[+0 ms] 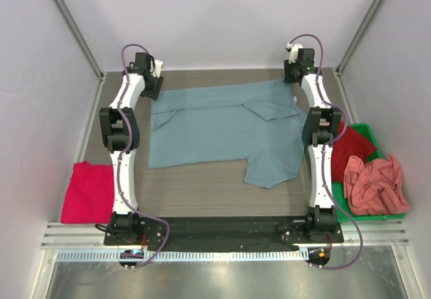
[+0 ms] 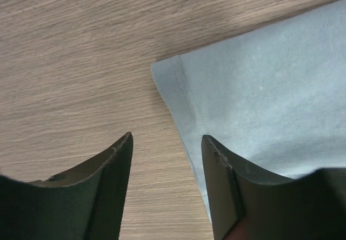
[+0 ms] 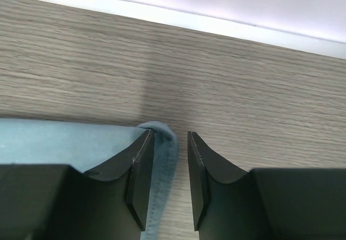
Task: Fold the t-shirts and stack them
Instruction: Fold the tshirt
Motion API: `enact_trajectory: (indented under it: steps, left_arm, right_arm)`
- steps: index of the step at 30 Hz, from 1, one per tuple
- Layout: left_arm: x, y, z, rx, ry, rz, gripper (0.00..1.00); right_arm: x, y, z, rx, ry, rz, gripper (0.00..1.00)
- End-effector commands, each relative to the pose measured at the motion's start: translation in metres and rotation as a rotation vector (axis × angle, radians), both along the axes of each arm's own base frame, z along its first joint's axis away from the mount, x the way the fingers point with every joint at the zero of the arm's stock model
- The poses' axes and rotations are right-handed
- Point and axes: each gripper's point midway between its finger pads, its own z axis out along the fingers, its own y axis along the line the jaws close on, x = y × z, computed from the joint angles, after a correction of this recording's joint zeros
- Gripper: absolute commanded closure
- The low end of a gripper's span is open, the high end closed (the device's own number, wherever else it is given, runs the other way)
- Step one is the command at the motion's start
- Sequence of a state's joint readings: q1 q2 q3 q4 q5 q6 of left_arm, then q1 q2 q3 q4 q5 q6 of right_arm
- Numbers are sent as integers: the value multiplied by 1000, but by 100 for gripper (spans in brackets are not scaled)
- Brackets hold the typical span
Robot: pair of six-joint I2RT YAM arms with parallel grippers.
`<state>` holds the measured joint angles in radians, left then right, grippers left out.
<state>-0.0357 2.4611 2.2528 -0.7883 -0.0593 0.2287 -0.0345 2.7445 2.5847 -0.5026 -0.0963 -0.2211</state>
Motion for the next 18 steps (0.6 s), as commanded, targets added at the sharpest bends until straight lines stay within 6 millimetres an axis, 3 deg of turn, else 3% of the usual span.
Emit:
enact_trajectory:
  steps: [1, 5, 10, 18]
  left_arm:
    - [6, -5, 30, -79, -54, 26, 46]
    - [20, 5, 26, -86, -86, 56, 47]
    - [37, 4, 16, -102, -120, 72, 46]
    - [42, -4, -7, -145, -99, 65, 52]
  right_arm:
    - [8, 12, 40, 48, -78, 25, 64]
    - [7, 13, 38, 63, -71, 25, 64]
    - [5, 13, 31, 63, -55, 26, 64]
    - [1, 12, 18, 53, -26, 30, 65]
